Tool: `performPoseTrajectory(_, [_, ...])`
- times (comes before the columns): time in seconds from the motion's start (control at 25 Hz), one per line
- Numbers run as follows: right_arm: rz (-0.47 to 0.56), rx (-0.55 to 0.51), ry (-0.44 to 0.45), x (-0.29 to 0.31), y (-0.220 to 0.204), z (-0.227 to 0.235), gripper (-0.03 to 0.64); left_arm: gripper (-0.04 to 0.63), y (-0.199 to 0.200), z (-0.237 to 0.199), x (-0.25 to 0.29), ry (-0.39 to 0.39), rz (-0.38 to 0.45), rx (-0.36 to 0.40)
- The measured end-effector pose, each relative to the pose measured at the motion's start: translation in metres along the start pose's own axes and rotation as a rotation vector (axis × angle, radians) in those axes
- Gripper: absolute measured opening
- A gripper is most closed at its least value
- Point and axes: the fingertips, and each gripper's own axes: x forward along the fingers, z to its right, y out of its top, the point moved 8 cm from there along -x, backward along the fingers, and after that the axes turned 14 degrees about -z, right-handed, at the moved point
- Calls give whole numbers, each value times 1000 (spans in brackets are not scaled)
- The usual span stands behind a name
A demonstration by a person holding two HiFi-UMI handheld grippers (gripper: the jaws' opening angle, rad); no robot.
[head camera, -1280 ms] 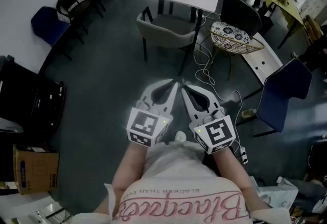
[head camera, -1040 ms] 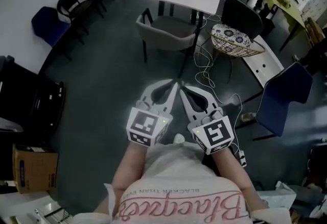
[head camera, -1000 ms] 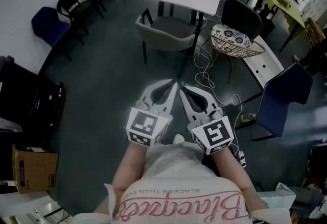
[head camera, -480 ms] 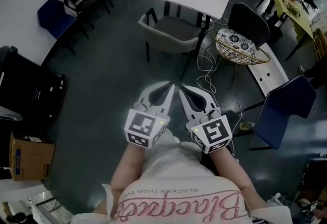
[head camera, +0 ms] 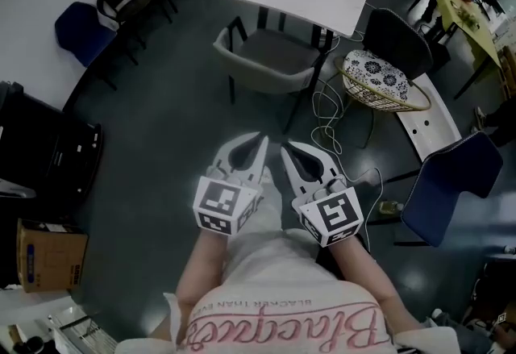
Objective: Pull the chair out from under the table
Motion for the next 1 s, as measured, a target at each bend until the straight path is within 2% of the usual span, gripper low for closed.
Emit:
performPoseTrajectory(0.36, [-29,25,16,74,16,63,5,6,28,-62,71,14,-28,-15])
performPoseTrajectory(1.0, [-72,35,34,199,72,155,5,6,95,-171,175,17,-43,-22])
